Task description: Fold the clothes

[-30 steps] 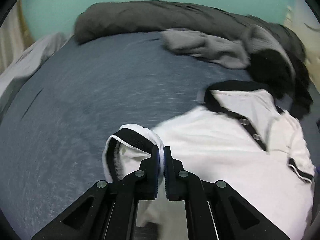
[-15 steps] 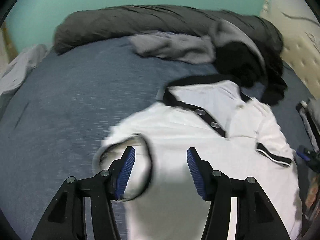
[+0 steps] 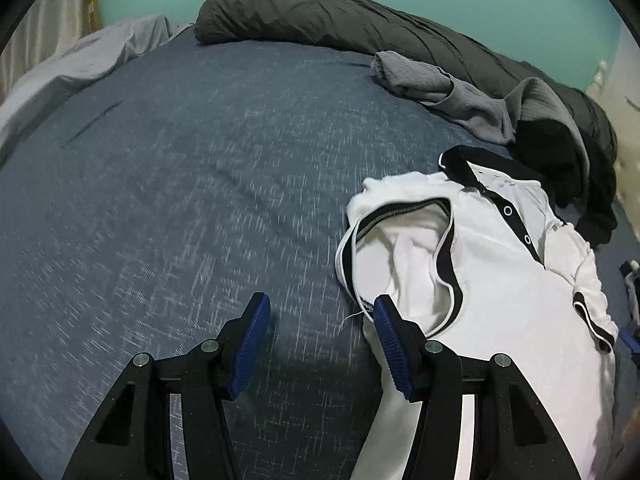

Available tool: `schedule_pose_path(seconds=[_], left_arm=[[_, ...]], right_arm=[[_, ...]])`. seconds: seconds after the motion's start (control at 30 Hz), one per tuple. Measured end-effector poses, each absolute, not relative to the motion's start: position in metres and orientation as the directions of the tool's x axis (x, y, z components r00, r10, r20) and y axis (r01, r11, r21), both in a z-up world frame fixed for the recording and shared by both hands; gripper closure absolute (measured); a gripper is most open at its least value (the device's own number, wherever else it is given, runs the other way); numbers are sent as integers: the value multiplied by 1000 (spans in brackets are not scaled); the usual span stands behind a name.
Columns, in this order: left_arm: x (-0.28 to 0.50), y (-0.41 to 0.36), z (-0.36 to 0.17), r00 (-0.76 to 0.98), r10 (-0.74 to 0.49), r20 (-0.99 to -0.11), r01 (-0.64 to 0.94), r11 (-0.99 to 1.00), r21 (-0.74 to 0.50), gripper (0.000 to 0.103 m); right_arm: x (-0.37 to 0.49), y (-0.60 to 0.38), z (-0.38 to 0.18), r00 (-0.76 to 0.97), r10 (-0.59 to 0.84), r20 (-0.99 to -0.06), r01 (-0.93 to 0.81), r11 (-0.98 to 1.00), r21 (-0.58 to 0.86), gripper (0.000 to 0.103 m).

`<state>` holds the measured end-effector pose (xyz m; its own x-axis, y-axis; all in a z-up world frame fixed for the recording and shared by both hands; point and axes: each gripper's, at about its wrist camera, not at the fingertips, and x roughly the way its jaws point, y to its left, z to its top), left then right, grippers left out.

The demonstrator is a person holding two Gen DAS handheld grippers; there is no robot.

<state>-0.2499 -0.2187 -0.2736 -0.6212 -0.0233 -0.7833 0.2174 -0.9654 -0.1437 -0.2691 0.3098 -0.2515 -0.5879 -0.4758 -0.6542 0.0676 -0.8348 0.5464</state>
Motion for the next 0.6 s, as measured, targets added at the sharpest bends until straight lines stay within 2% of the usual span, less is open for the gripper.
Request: schedule_pose_path(seconds=[0.07, 0.17, 0.5, 0.6], left_arm=[[-245, -222, -274, -638, -6, -770, 208, -964, -165, 45], [-242, -228, -276, -652, 26, -757, 193, -961, -199, 45], [-246, -247, -274, -675, 155, -721, 172, -918, -358, 45], [-246, -244, -276, -669, 189, -719, 147, -914, -378, 45]], right_arm=[[-265, 289, -251, -569, -486, -663, 110, -844, 525, 71], [-268, 254, -251, -533, -486, -692, 149, -859, 489, 64], [-320, 109, -226, -387, -516, -764, 365, -847, 388, 62], [-340, 63, -221, -353, -505, -788, 414, -839, 353, 57]])
